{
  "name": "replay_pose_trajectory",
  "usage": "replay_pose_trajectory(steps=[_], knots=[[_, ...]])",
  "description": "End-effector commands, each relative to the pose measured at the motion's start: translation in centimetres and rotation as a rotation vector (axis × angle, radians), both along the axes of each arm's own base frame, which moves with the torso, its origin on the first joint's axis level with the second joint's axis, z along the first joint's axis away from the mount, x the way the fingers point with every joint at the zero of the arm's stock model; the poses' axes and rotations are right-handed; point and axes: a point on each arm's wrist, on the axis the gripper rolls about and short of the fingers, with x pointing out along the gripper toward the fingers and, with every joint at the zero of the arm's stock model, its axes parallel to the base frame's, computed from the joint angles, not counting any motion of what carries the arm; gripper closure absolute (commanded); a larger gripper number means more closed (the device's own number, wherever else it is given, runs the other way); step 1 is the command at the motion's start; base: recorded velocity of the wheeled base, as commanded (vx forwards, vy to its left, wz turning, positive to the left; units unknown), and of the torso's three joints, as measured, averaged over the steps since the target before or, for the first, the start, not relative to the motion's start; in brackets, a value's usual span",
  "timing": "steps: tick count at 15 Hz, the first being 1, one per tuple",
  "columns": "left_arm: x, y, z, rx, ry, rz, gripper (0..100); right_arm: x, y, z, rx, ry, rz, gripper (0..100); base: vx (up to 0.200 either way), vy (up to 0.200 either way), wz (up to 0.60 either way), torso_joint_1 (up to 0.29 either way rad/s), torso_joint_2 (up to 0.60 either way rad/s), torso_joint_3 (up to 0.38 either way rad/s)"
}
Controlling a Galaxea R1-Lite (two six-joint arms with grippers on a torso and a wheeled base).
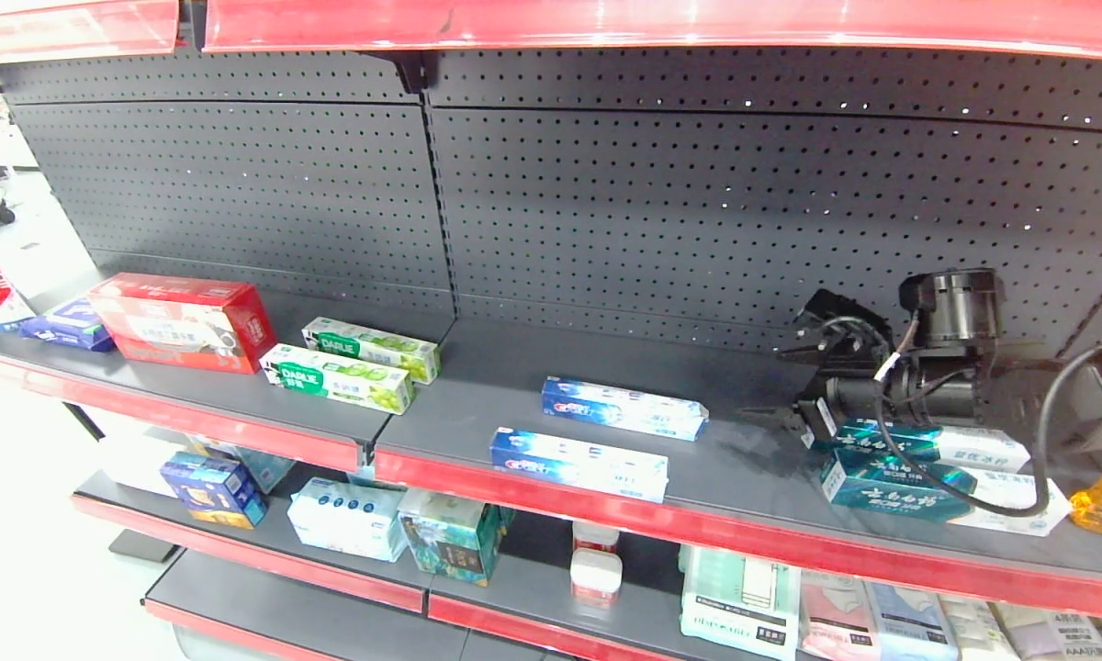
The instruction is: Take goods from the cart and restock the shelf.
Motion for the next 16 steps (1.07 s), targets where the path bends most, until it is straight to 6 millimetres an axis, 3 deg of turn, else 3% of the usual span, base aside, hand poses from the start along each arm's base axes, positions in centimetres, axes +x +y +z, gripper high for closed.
replay_pose_trajectory(steps=[1,5,8,10,11,12,15,16], knots=[[0.0,0.0,0.0,0.0,0.001,0.0,0,-1.8,-0.4,1.9,0.071,-0.061,-0.095,0,0.0,0.0,0.0,0.0,0.0,0.0],[0.0,0.0,0.0,0.0,0.001,0.0,0,-5.5,0.0,3.1,0.179,-0.179,-0.209,0,0.0,0.0,0.0,0.0,0.0,0.0],[0.0,0.0,0.0,0.0,0.001,0.0,0,-10.5,-0.9,5.0,0.245,-0.239,-0.239,0,0.0,0.0,0.0,0.0,0.0,0.0],[0.0,0.0,0.0,0.0,0.001,0.002,0,-15.6,-1.4,6.5,0.282,-0.324,-0.288,0,0.0,0.0,0.0,0.0,0.0,0.0],[0.0,0.0,0.0,0.0,0.001,0.0,0,-16.4,-1.5,6.7,0.286,-0.337,-0.285,0,0.0,0.0,0.0,0.0,0.0,0.0],[0.0,0.0,0.0,-0.002,0.001,0.0,0,-18.9,-1.4,7.6,0.307,-0.375,-0.257,0,0.0,0.0,0.0,0.0,0.0,0.0],[0.0,0.0,0.0,0.0,0.001,0.0,0,-24.5,-2.3,6.5,0.317,-0.458,-0.329,0,0.0,0.0,0.0,0.0,0.0,0.0],[0.0,0.0,0.0,0.0,0.001,0.0,0,-25.3,-2.4,6.3,0.314,-0.457,-0.337,0,0.0,0.0,0.0,0.0,0.0,0.0]])
